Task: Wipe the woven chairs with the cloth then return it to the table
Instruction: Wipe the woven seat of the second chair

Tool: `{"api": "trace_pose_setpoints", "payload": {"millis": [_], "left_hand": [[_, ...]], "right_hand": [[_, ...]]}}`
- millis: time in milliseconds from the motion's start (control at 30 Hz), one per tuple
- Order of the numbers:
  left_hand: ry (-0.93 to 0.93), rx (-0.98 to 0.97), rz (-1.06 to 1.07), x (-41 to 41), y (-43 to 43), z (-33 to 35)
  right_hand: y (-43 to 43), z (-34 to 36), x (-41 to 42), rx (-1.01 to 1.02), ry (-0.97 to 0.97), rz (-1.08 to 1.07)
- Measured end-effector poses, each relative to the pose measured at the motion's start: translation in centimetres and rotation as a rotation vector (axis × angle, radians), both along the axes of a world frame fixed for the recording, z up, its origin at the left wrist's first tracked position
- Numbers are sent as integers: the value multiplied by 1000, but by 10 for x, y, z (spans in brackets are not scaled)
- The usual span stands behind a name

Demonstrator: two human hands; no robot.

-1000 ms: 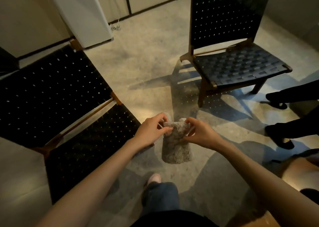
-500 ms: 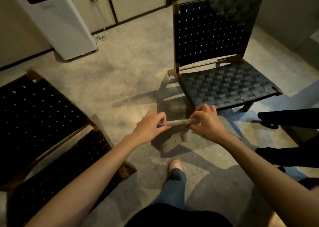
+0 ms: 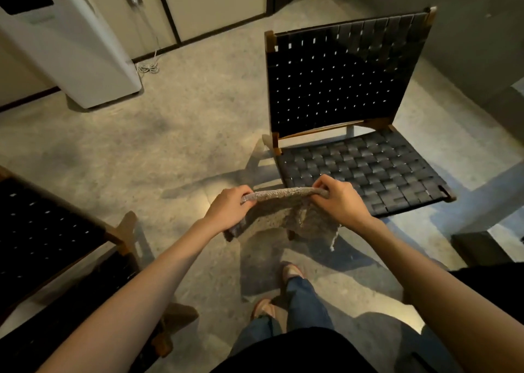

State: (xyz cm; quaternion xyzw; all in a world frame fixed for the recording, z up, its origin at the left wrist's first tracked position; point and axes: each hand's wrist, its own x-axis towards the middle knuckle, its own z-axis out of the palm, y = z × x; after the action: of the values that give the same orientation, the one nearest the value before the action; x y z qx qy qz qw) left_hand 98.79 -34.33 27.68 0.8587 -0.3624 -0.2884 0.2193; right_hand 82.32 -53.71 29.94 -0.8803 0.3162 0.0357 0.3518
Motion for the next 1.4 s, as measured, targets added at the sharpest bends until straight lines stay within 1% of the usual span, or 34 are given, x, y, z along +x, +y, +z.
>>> {"api": "trace_pose_setpoints", "payload": {"millis": [133, 167, 200, 267, 333, 400, 467, 533, 667, 700, 767, 800, 867, 933, 1000, 1067, 1100, 1133, 1200, 1267, 1333, 1400], "left_hand": [[184, 30, 180, 11, -46, -15], [246, 30, 234, 12, -59, -17], [335, 15, 294, 14, -73, -19], [570, -63, 415, 16, -101, -24], [779, -135, 519, 19, -128, -28], [971, -193, 566, 21, -153, -35], [1113, -225, 543, 25, -177, -46], [1199, -247, 508, 29, -201, -63], [1321, -315, 482, 40, -248, -121], [1313, -305, 456, 43, -256, -142], [1200, -206, 346, 54, -267, -191], [1091, -118, 257, 60, -270, -217], [802, 66, 25, 74, -270, -273], [529, 151, -157, 90, -264, -326], [287, 142, -177, 107, -255, -368], [76, 70, -87, 122, -248, -399], [4, 29, -44, 127, -247, -411], [-41, -5, -18, 131, -248, -421], [-49, -41, 0, 137, -251, -435], [-30, -45, -13, 144, -252, -446], [-40, -48, -32, 153, -253, -455], [-61, -66, -27, 162, -252, -461]], "right_hand": [[-41, -18, 23, 155, -11, -100], [-49, -22, 30, 229, -2, -115], [-56, -26, 37, 332, 5, -133], [-66, -35, 49, 527, 12, -184], [-77, -45, 61, 641, -6, -235], [-86, -57, 69, 685, -61, -318], [-98, -70, 76, 606, -149, -410], [-111, -83, 79, 452, -218, -457], [-141, -134, 86, 113, -289, -360], [-147, -155, 89, 33, -278, -328], [-158, -206, 99, -77, -222, -305], [-160, -234, 104, -78, -195, -313], [-162, -293, 112, 10, -135, -291], [-159, -348, 119, 66, -20, -155], [-158, -391, 128, -2, 59, -34], [-159, -423, 138, -135, 33, -18], [-160, -438, 144, -185, 46, -2], [-159, -452, 151, -209, 92, 22], [-157, -479, 165, -237, 190, 46], [-159, -497, 182, -284, 176, 29], [-170, -507, 203, -272, 123, 0], [-187, -516, 227, -255, 115, 6]]}}
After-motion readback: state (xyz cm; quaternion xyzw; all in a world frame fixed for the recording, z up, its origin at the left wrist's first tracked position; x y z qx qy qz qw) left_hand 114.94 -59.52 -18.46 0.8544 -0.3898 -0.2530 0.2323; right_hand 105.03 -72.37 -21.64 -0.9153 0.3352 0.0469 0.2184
